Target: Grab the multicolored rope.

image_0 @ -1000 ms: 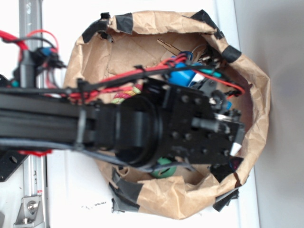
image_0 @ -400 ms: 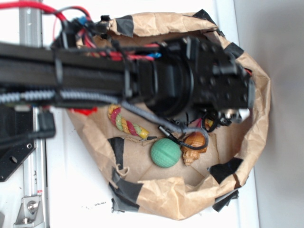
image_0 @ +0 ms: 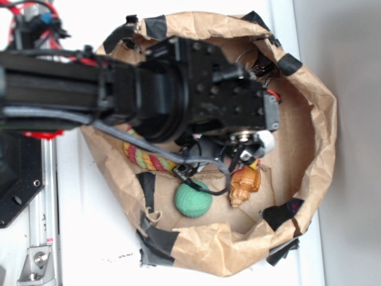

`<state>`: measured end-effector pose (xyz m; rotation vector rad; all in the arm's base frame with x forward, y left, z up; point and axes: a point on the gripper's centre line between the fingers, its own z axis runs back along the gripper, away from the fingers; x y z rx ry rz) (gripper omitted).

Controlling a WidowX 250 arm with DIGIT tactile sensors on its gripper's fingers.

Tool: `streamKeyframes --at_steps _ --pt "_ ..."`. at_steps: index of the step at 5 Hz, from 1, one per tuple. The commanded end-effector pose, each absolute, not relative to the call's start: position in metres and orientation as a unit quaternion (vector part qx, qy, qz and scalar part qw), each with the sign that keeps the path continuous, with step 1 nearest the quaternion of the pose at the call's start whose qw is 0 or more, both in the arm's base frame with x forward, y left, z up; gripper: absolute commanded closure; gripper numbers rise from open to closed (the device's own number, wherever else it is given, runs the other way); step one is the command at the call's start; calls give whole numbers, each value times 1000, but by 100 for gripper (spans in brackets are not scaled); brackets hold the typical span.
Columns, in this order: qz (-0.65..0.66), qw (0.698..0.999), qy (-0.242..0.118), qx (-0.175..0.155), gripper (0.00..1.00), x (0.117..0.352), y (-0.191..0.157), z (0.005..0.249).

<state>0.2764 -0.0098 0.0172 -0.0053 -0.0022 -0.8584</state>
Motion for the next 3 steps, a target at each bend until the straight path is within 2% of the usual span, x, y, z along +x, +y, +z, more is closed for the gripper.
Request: streamKeyframes --at_steps 1,2,3 --pt "-449 893 -3 18 100 277 -32 12" --pt "-446 895 -7 23 100 279 -33 25" --pt "-436 899 -48 8 0 287 -30 63"
